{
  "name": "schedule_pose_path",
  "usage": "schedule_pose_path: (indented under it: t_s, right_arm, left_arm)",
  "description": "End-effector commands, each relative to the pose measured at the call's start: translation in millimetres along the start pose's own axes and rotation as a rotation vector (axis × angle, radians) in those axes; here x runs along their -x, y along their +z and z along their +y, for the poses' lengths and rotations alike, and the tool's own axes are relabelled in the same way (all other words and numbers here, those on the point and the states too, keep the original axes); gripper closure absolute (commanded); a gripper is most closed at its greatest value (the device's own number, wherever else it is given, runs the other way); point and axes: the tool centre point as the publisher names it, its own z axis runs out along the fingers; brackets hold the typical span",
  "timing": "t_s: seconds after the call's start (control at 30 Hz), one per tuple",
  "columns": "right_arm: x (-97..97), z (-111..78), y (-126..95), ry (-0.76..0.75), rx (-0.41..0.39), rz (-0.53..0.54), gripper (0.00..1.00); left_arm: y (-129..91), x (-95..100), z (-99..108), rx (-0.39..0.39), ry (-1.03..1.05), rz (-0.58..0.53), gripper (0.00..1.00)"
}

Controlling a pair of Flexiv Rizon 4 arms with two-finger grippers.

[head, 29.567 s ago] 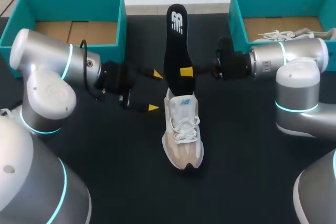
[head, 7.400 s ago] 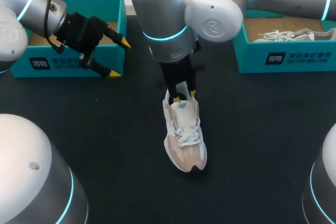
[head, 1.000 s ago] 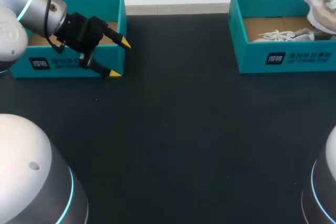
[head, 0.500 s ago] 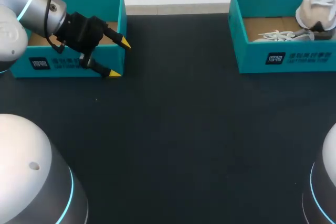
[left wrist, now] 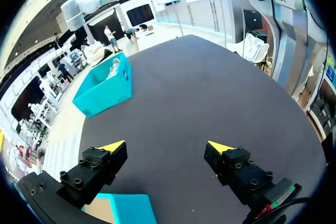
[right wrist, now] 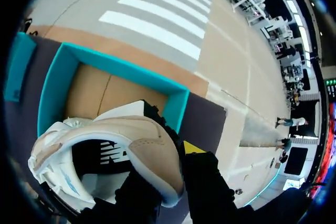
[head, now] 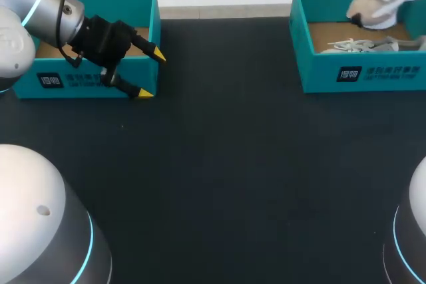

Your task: Take the shoe out of the shoebox, open the shoe tongue, remove and reinsert the insole, then place the shoe into the shoebox

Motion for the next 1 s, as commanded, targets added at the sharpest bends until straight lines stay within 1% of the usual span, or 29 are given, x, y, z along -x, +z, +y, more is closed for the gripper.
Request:
schedule_pose_path:
  t_s: [0.03,0.63,0.7,0.8,0.83,0.87,0.9,0.97,1.0]
  right_arm:
    - [-0.2,2.0,-2.7,0.436,-0.053,-0.009,1.00]
    - [-0.2,2.0,-2.7,0.436,-0.053,-0.009,1.00]
    - [-3.8,0.9,-1.6,0.480,-0.041,0.024,1.00]
    - [-9.3,-0.6,2.0,0.522,-0.042,-0.009,1.00]
    - [-10.6,-1.1,5.3,0.541,-0.047,0.002,1.00]
    - [-10.8,-1.8,7.8,0.599,-0.036,-0.002,1.00]
    - [-10.4,-2.1,9.0,0.619,-0.035,0.015,1.00]
    - [-10.5,-3.3,12.4,0.668,-0.029,0.001,1.00]
    - [-10.7,-3.7,13.7,0.662,-0.033,0.008,1.00]
  left_arm:
    - [0.0,0.5,0.2,0.001,0.000,0.002,0.00]
    - [0.0,0.5,0.2,0.001,0.000,0.002,0.00]
    - [0.0,0.5,0.2,0.001,0.000,0.002,0.00]
    - [0.0,0.5,0.2,0.001,0.000,0.002,0.00]
    - [0.0,0.5,0.2,0.001,0.000,0.002,0.00]
    - [0.0,0.5,0.2,0.001,0.000,0.002,0.00]
    - [0.0,0.5,0.2,0.001,0.000,0.002,0.00]
    - [0.0,0.5,0.2,0.001,0.000,0.002,0.00]
    - [0.0,0.5,0.2,0.001,0.000,0.002,0.00]
